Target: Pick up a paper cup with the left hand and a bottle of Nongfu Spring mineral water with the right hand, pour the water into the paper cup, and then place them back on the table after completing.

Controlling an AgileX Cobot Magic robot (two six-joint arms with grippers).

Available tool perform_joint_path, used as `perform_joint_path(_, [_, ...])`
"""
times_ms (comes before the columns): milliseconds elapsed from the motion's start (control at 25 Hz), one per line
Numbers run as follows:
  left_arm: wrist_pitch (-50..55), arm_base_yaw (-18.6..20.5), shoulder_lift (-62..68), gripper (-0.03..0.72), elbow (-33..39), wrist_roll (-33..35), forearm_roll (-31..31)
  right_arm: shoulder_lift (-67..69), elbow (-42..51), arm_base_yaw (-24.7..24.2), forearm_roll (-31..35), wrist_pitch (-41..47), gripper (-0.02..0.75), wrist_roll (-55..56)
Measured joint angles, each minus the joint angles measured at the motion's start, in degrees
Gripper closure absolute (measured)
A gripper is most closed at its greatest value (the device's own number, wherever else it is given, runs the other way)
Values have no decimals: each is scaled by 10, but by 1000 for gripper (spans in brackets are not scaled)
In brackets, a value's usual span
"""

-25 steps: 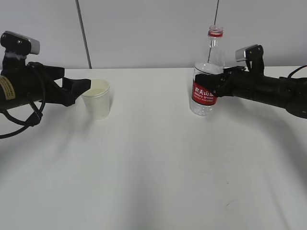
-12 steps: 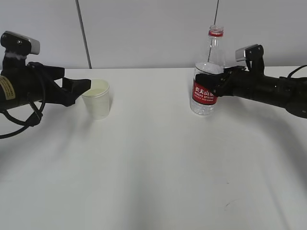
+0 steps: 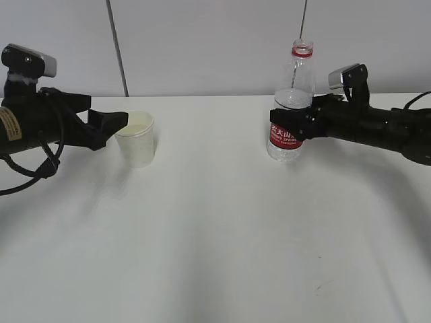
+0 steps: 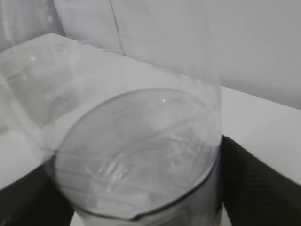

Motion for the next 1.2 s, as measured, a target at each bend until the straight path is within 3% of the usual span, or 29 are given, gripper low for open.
perform_joint_path(720, [0,0,0,125,0,0,1,-35,-1,-17,-151,65,106,106])
perform_joint_path(1200, [0,0,0,125,0,0,1,-69,-1,-17,-264,130,155,208])
